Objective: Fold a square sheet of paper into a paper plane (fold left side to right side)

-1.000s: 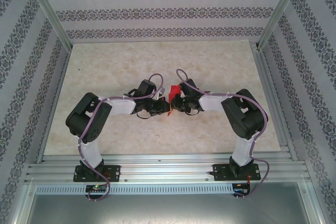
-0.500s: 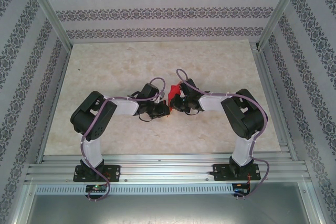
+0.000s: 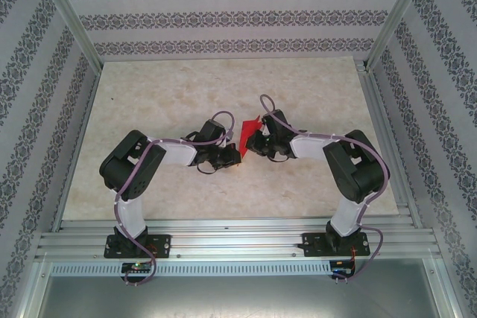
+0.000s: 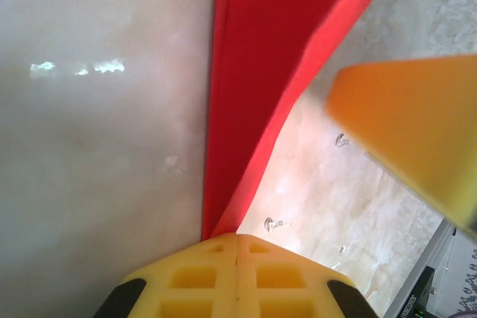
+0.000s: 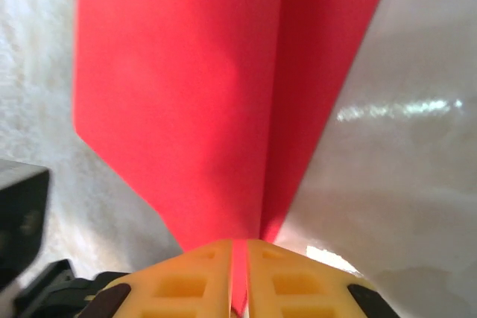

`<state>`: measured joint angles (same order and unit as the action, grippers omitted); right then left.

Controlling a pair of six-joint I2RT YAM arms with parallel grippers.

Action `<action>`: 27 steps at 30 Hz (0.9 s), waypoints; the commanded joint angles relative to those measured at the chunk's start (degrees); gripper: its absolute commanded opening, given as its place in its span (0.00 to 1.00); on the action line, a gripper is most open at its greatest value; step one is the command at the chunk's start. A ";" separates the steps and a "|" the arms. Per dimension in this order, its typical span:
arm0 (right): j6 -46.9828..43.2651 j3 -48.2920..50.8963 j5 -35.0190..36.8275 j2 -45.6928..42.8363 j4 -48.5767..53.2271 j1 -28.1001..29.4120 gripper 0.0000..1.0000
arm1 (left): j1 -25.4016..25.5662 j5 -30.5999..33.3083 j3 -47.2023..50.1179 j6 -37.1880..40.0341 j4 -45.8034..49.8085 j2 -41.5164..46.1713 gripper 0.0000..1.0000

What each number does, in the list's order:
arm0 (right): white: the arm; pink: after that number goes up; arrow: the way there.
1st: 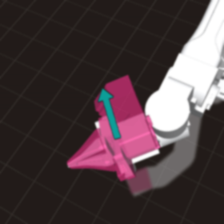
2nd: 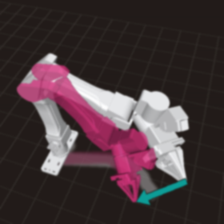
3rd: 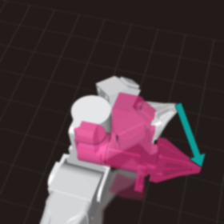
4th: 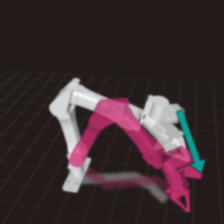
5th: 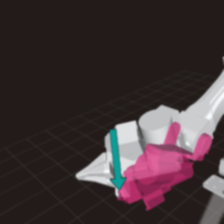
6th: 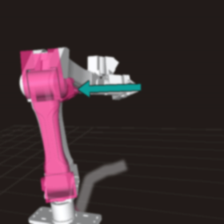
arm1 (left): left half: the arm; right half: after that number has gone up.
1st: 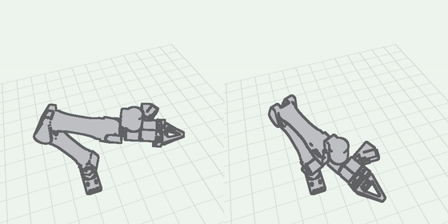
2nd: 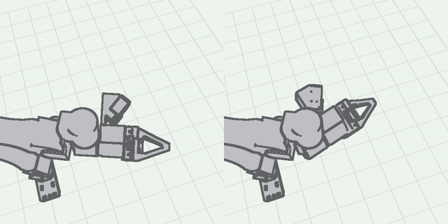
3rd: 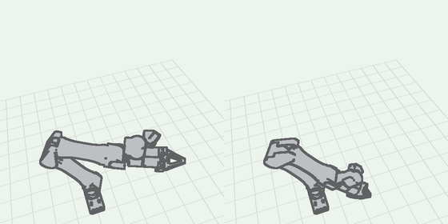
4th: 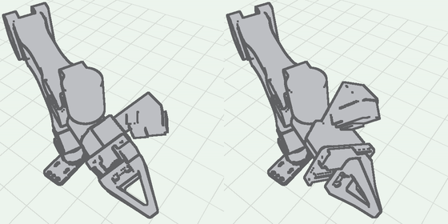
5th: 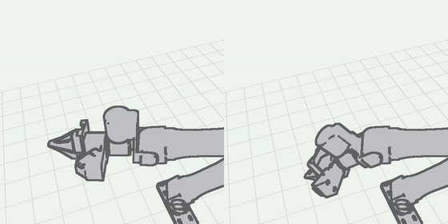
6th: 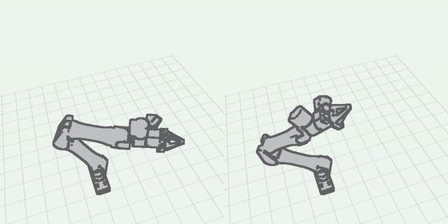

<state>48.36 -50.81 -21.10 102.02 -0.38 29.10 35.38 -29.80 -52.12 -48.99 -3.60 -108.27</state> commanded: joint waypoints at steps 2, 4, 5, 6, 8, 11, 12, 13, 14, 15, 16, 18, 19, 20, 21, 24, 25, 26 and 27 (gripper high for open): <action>1.21 0.40 -1.11 -0.95 -2.70 0.62 0.13 | 0.84 3.69 2.64 -0.68 8.02 -2.80 0.00; 1.88 0.21 -1.80 0.04 -3.97 1.08 0.13 | 0.86 3.78 2.15 -0.32 8.49 -2.80 0.00; 2.26 -0.03 -2.13 0.56 -4.79 1.26 0.13 | 0.85 3.82 2.00 -0.19 8.72 -2.74 0.00; 2.50 -0.29 -2.48 1.01 -5.48 1.43 0.13 | 0.85 3.91 1.93 -0.10 8.86 -2.77 0.00; 2.71 -1.22 -2.59 2.05 -5.95 1.65 0.13 | 0.84 4.02 1.74 0.08 9.22 -2.75 0.00; 2.66 -3.19 -2.74 4.11 -5.32 1.83 0.13 | 0.87 4.09 1.75 0.16 9.39 -2.91 0.00; 2.46 -3.79 -2.54 4.82 -4.94 1.92 0.13 | 0.84 4.02 1.72 0.21 9.39 -3.01 0.00; 2.32 -4.17 -2.38 5.40 -4.62 2.01 0.13 | 0.84 4.05 1.74 0.21 9.41 -3.00 0.00; 2.04 -4.59 -1.88 6.00 -3.86 2.17 0.13 | 0.84 4.04 1.75 0.21 9.48 -3.01 0.00; 1.63 -4.81 -1.42 6.41 -3.21 2.19 0.13 | 0.84 4.05 1.73 0.21 9.52 -3.00 0.00; 1.19 -5.01 -0.89 6.76 -2.42 2.21 0.13 | 0.84 4.07 1.79 0.19 9.65 -3.00 0.00; -0.44 -5.47 1.37 7.01 0.37 2.10 0.13 | 0.84 4.20 1.94 0.17 9.64 -2.99 0.00; -1.23 -5.74 2.21 6.92 1.58 2.05 0.13 | 0.88 4.23 2.12 0.17 9.66 -2.96 0.00; -2.31 -6.01 3.48 6.88 3.21 2.01 0.13 | 0.85 4.21 2.21 0.06 9.62 -3.00 0.00; -3.37 -6.37 4.50 6.93 4.47 2.01 0.13 | 0.84 4.23 2.30 0.04 9.64 -3.13 0.00; -5.14 -6.38 6.16 7.23 5.83 1.67 0.13 | 0.84 3.96 2.76 -0.44 9.18 -3.40 0.00; -5.35 -6.33 6.16 7.38 5.74 1.44 0.13 | 0.84 3.81 2.89 -0.57 8.99 -3.56 0.00; -5.61 -6.13 6.29 7.54 5.59 1.18 0.13 | 0.88 3.79 3.14 -0.75 8.72 -3.66 0.00; -5.93 -6.14 6.48 7.65 5.72 0.93 0.13 | 0.84 3.73 3.33 -0.92 8.52 -3.68 0.00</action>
<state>45.28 -56.38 -19.11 108.29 2.28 30.74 35.38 -29.74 -52.12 -49.23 -3.64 -108.29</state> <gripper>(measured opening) 0.133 0.060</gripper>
